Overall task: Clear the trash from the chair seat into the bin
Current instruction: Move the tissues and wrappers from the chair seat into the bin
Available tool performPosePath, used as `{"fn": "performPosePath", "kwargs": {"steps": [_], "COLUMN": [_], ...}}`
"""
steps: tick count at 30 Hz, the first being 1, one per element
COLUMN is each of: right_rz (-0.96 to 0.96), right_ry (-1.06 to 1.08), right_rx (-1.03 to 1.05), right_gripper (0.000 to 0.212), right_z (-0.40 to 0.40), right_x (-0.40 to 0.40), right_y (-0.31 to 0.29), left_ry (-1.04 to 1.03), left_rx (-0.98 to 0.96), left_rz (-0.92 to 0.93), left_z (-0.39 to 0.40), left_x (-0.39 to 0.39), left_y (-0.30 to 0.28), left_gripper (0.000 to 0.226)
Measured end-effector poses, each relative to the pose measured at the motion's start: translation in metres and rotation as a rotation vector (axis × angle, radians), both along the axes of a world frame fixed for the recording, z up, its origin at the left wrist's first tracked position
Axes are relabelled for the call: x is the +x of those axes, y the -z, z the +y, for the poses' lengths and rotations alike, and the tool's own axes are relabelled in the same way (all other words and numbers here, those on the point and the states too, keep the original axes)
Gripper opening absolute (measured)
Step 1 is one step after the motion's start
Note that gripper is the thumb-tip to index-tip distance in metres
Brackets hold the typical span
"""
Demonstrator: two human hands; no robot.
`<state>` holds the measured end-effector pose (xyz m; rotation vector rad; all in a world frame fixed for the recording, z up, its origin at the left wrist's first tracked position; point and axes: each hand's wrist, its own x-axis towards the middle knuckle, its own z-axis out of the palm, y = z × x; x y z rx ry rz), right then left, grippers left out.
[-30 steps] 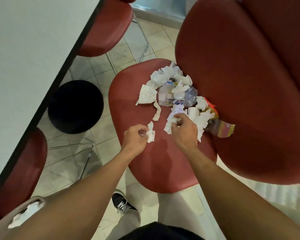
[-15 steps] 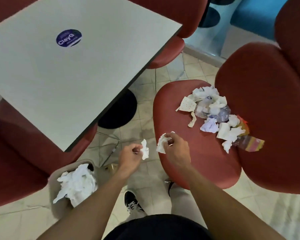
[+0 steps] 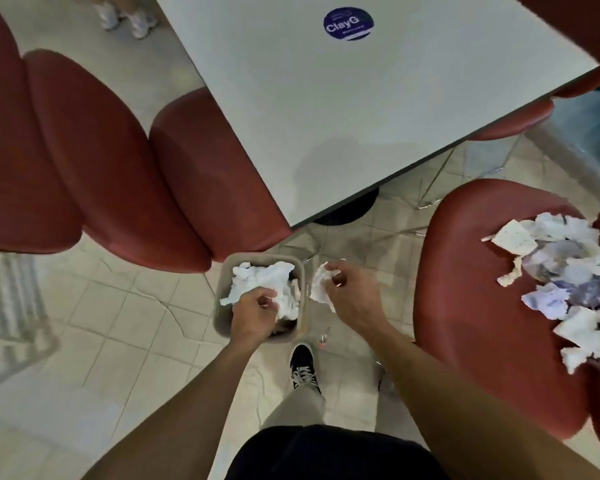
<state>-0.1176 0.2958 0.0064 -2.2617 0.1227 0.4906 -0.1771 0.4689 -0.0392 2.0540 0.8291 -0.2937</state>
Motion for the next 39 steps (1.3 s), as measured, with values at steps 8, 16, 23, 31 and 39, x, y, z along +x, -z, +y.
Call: {"fn": "performPosePath", "kwargs": {"steps": [8,16,23,31,39], "right_rz": [0.097,0.235,0.258,0.205,0.216], "right_ry": [-0.179,-0.262,-0.159,-0.012,0.224], "right_rx": [-0.024,-0.029,0.019,0.020,0.013], "right_gripper": [0.030,0.030,0.029,0.024,0.027], "right_z": [0.081,0.088,0.065,-0.020,-0.159], "right_x": [-0.009,-0.019,-0.006,0.012,0.033], "right_y": [0.017,0.033,0.033,0.026,0.018], "left_ry": [-0.170,-0.132,-0.085,0.134,0.452], "left_rx": [-0.033,-0.081,-0.052,-0.007,-0.048], "left_rz": [0.012,-0.003,0.036,0.038,0.036], "left_z": [0.068,0.074,0.057,-0.003,-0.125], "left_x": [-0.030,-0.036,-0.021,0.030,0.095], "left_y": [0.021,0.037,0.024,0.011,0.008], "left_gripper": [0.016,0.014,0.012,0.012,0.026]}}
